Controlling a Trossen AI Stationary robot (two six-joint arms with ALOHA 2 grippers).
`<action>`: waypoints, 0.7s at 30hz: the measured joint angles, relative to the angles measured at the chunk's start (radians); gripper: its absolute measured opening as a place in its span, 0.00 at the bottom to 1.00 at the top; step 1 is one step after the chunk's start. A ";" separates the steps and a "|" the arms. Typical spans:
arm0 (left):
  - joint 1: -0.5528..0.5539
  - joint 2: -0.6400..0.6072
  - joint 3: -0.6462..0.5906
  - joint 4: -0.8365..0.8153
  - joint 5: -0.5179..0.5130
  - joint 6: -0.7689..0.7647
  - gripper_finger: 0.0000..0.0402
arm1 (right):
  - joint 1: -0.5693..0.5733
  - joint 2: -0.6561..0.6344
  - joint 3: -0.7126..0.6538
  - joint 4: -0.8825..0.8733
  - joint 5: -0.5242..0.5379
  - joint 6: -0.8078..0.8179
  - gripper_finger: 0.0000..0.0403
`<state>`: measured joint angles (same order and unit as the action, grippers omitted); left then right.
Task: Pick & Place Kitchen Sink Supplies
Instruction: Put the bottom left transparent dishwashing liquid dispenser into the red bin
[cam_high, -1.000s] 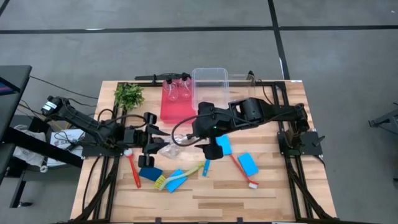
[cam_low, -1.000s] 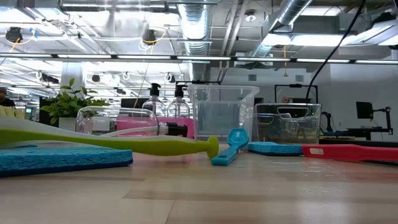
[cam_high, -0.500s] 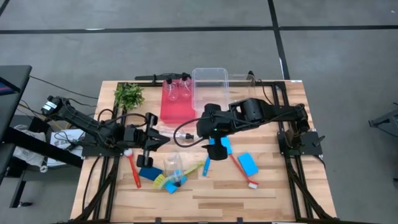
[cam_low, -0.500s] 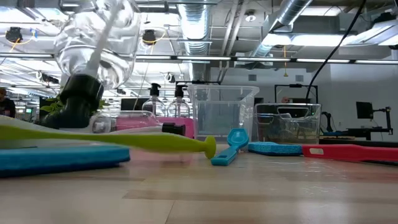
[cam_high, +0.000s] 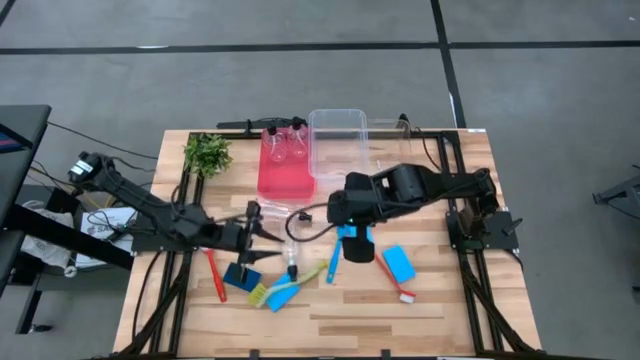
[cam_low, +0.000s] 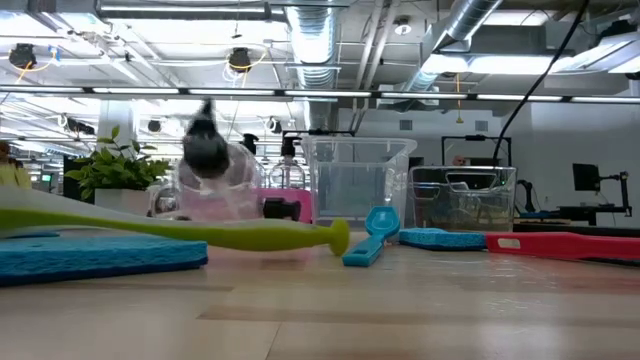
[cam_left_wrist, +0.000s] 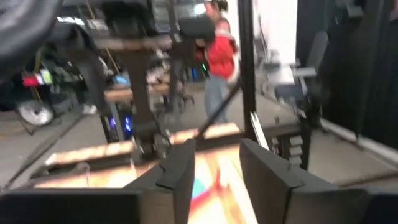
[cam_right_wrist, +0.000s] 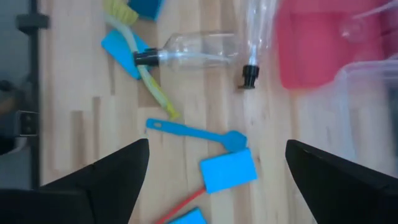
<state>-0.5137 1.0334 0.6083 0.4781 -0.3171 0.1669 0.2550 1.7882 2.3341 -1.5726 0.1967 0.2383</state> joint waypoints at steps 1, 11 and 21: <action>-0.011 0.000 0.000 -0.028 -0.011 0.000 0.35 | 0.012 0.000 0.000 0.002 0.027 0.012 0.92; -0.058 0.000 0.000 -0.165 -0.058 -0.135 0.48 | 0.153 -0.074 0.000 0.001 0.273 0.167 0.92; -0.047 0.004 0.000 -0.431 -0.020 -0.330 0.47 | 0.350 -0.155 0.000 0.001 0.532 0.339 0.92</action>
<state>-0.5603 1.0376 0.6084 0.0469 -0.3368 -0.1635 0.6047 1.6332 2.3337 -1.5718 0.7284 0.5772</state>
